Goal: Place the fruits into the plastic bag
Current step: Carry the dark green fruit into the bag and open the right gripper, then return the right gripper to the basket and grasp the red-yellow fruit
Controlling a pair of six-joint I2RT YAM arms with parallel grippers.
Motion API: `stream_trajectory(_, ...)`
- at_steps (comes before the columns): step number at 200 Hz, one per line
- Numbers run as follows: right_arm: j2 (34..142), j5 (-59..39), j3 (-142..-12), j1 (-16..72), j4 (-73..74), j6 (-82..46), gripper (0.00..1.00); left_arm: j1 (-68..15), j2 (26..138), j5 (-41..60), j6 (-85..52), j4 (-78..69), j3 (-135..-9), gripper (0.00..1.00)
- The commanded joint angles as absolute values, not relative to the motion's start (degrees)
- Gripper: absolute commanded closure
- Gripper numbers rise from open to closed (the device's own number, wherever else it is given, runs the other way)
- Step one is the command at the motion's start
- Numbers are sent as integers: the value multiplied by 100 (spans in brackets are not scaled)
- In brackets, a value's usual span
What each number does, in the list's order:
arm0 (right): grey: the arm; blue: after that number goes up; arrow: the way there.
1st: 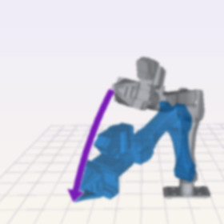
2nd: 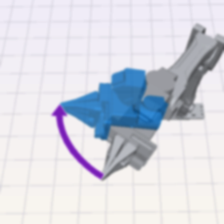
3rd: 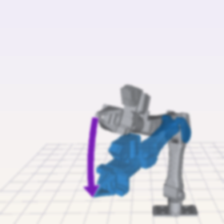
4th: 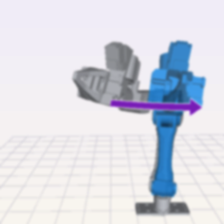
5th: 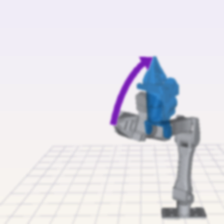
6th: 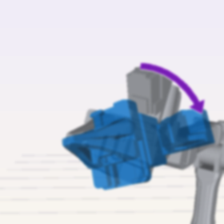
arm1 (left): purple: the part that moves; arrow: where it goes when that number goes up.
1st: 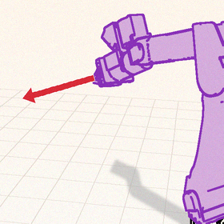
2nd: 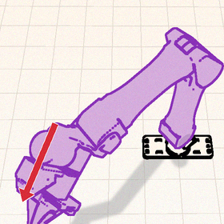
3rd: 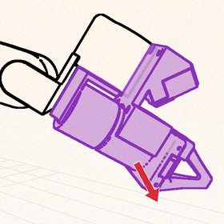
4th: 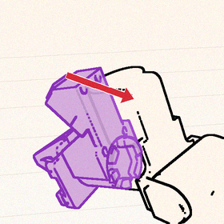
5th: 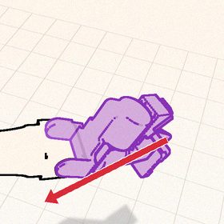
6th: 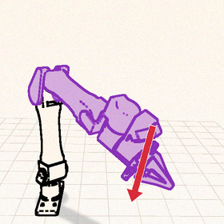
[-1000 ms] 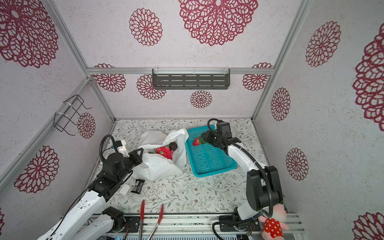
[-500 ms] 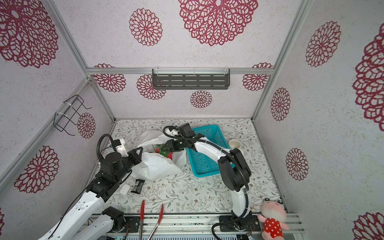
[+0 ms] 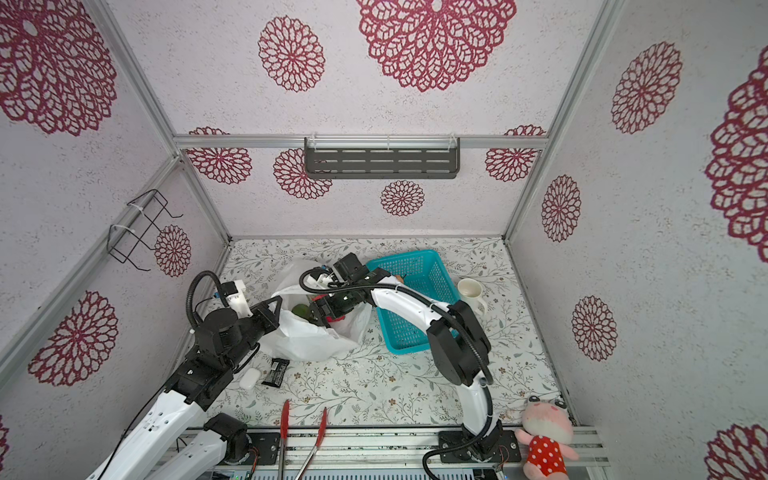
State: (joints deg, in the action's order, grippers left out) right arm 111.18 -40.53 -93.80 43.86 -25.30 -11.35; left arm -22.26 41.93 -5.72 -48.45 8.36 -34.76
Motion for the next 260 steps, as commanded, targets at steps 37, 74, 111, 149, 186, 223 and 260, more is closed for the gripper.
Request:
stream_trajectory(37,9516,-3531,-8010,3213,-525,-2372,3,-2259,4327,-664,-4942,546,-3455,100)
stream_trajectory(74,8881,-2527,-6887,2323,307,-3380,5,-2261,4320,-695,-4975,527,-3412,100)
stream_trajectory(111,9422,-1306,-7095,1855,-850,-3766,7,-2275,4377,-679,-4970,510,-3432,100)
stream_trajectory(149,10605,-1590,-7875,1777,-1425,-3448,11,-2273,4370,-664,-4966,516,-3445,100)
stream_trajectory(186,11545,-1618,-8620,1771,-1669,-3384,13,-2269,4327,-675,-4931,591,-3462,100)
stream_trajectory(223,12014,-1460,-8915,1773,-1725,-3416,17,-2270,4264,-694,-4905,659,-3463,100)
stream_trajectory(260,12289,-1236,-9081,1792,-1753,-3434,25,-2271,4274,-703,-4896,668,-3436,100)
